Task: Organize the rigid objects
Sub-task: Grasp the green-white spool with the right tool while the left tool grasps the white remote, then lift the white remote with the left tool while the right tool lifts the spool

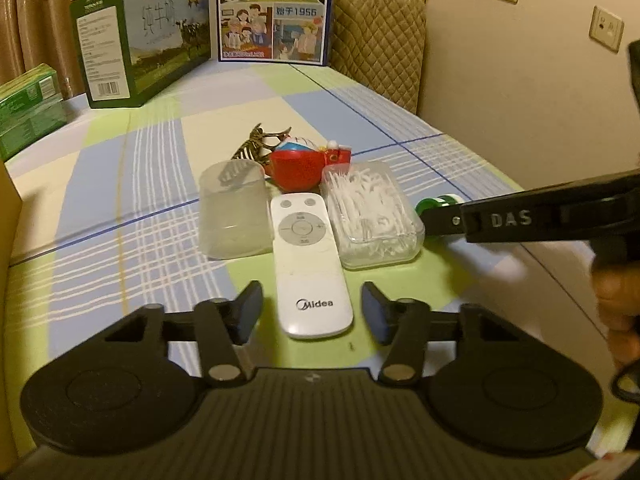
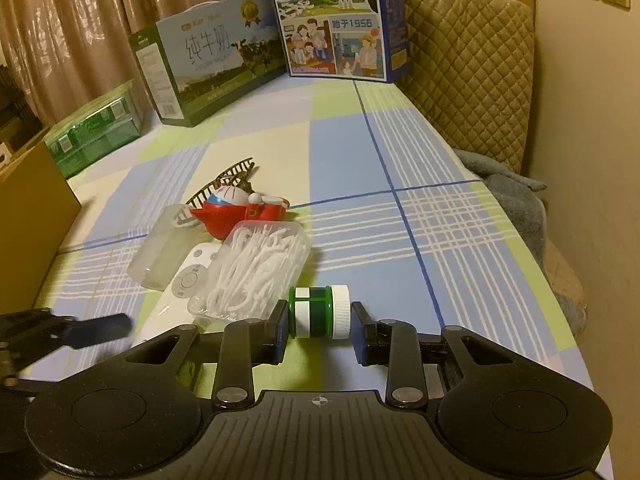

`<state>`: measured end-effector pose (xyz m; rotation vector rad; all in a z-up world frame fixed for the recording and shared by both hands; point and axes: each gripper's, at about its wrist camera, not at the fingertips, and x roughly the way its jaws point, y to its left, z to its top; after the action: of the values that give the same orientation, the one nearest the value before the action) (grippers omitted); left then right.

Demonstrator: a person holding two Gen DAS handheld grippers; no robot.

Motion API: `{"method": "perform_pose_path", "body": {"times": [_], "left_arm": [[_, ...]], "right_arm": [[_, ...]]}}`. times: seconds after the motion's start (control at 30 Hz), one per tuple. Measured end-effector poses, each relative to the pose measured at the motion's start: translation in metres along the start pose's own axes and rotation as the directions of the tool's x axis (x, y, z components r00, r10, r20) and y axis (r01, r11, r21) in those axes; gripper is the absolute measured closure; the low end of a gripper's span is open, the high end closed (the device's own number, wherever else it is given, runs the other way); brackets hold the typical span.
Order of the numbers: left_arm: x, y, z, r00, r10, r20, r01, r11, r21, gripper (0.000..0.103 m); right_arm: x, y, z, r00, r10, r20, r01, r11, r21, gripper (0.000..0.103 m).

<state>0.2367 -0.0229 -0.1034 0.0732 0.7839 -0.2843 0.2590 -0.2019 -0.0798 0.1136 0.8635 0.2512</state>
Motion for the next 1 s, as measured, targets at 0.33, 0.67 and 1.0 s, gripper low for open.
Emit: {"method": "perform_pose_path", "body": {"times": [0.33,0.67,1.0], "left_arm": [[-0.039,-0.005,-0.028,0.993,0.094,-0.067,-0.095,0.995,-0.013,0.068],[-0.084,-0.022,-0.065,0.991,0.13,-0.036,-0.127,0.989,0.071,0.061],[-0.058,-0.018,-0.058,0.993,0.112,-0.026,-0.111,0.992,0.06,0.06]], "right_arm": [[-0.022,0.007,-0.013,0.999,0.041,0.003,-0.041,0.999,-0.011,0.075],[-0.056,0.029,-0.047,0.994,0.111,-0.002,-0.111,0.994,0.0,0.075],[-0.053,0.027,-0.045,0.994,0.111,0.0,-0.111,0.994,0.003,0.075]]}}
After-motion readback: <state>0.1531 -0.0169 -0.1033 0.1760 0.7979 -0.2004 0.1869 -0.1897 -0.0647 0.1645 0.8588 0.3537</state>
